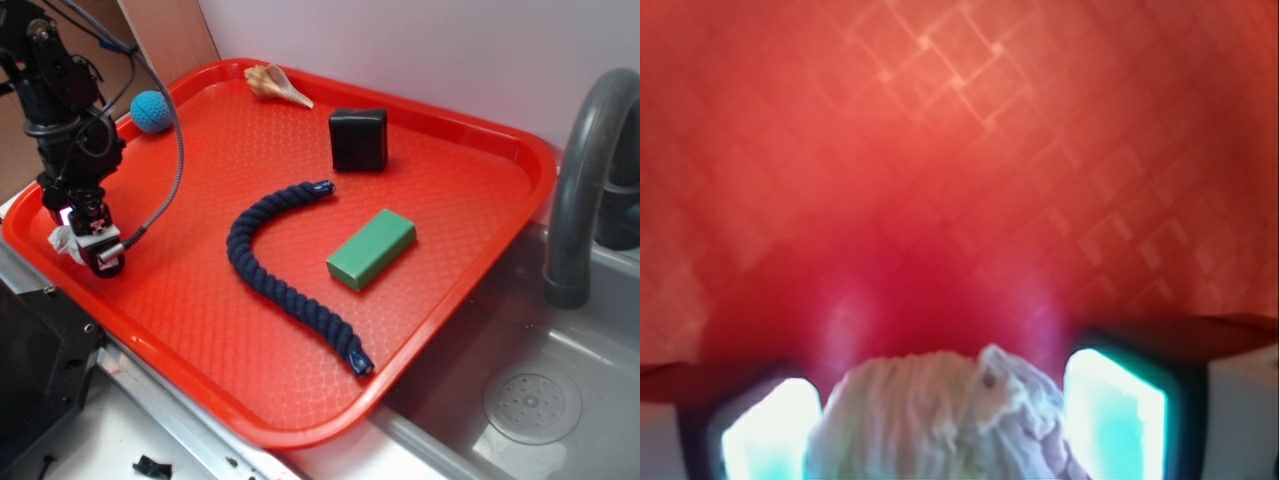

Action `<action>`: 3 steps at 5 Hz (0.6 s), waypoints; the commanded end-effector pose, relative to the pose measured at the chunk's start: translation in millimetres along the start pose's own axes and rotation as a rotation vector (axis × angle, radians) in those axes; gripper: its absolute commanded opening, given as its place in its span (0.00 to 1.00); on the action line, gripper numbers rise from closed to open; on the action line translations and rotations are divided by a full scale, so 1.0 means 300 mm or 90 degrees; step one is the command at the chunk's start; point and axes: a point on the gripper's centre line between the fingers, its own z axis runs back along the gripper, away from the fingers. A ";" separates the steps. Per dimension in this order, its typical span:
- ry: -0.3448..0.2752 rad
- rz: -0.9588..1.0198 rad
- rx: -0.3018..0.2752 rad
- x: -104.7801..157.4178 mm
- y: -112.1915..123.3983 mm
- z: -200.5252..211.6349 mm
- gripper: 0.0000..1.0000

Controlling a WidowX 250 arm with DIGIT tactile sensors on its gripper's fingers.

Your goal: Grab the white paper.

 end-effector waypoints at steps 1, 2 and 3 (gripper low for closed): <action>-0.004 0.008 0.014 -0.012 -0.005 0.007 0.00; -0.011 0.027 0.018 -0.010 0.009 0.040 0.00; -0.043 0.064 0.027 0.022 -0.004 0.153 0.00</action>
